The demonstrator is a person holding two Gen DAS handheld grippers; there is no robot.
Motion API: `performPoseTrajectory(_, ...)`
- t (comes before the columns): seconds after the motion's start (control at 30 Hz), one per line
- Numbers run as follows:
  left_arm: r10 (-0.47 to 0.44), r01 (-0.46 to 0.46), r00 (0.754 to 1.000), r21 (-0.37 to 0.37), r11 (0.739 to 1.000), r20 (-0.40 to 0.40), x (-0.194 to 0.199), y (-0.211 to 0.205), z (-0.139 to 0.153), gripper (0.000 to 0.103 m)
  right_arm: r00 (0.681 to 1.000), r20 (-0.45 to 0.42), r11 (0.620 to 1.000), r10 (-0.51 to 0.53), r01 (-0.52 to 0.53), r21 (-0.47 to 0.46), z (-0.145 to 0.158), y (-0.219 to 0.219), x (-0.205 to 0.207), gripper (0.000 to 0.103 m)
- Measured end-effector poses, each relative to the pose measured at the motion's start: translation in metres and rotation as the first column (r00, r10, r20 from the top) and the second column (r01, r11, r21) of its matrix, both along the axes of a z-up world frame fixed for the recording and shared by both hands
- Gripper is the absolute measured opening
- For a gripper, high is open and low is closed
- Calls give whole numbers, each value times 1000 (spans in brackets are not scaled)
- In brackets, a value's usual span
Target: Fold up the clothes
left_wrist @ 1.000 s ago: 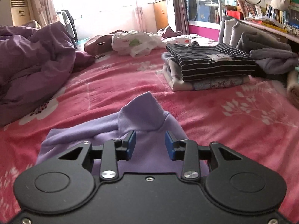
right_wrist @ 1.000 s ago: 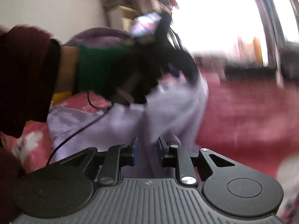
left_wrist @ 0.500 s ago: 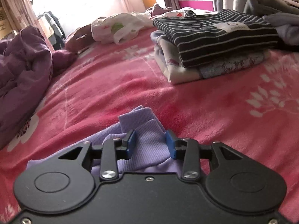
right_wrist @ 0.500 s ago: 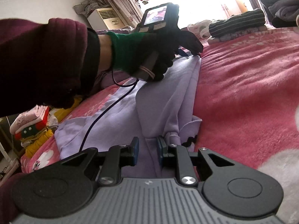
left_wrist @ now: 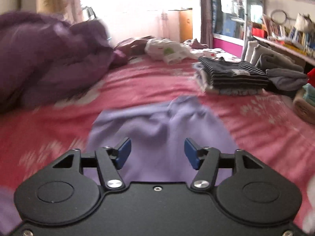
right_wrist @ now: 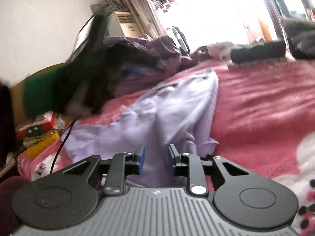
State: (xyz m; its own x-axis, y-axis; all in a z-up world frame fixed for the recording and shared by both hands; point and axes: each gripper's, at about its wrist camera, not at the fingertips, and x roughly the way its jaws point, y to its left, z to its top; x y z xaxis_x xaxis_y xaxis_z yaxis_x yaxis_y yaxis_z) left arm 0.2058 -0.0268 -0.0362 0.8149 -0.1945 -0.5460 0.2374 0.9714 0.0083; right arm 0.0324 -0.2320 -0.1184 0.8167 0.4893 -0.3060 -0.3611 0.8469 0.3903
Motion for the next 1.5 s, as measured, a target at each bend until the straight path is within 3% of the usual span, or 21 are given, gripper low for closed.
performPoseTrajectory(0.13,99,-99,995,-127,987,-12,-52,57,-11,65,998,7,998,55,-55,-17,12,3,-18,29)
performPoseTrajectory(0.23,209,-204,978,-268,942,-8,-87,97,-24,68,995,2,995,101,-101,-21,18,8,-30,33)
performPoseTrajectory(0.33,319,-299,948,-352,887,-3,-111,127,-41,74,988,0,987,152,-152,-55,17,20,-38,38)
performPoseTrajectory(0.47,394,-396,913,-452,799,-103,-120,169,-59,74,985,-16,971,174,-174,-161,8,37,-43,39)
performPoseTrajectory(0.53,444,-443,888,-473,761,-118,-124,185,-61,74,985,-40,973,165,-169,-159,5,37,-38,39)
performPoseTrajectory(0.63,490,-493,856,-547,676,-166,-133,207,-66,74,972,-144,966,185,-206,-155,-5,40,-25,58)
performPoseTrajectory(0.73,490,-507,844,-627,592,-220,-136,224,-74,73,967,-164,960,193,-221,-172,-14,44,-25,60)
performPoseTrajectory(0.93,516,-564,794,-704,431,-321,-131,252,-92,68,967,-157,956,202,-229,-183,-14,44,-28,62)
performPoseTrajectory(1.13,515,-574,769,-764,296,-378,-121,281,-113,61,965,-171,967,199,-221,-123,-12,37,-25,62)
performPoseTrajectory(1.23,524,-541,774,-801,257,-355,-115,293,-117,59,966,-162,974,202,-215,-68,-8,31,-25,62)
performPoseTrajectory(1.5,554,-552,755,-796,249,-350,-88,315,-118,35,961,-177,974,213,-223,-37,-14,27,-20,62)
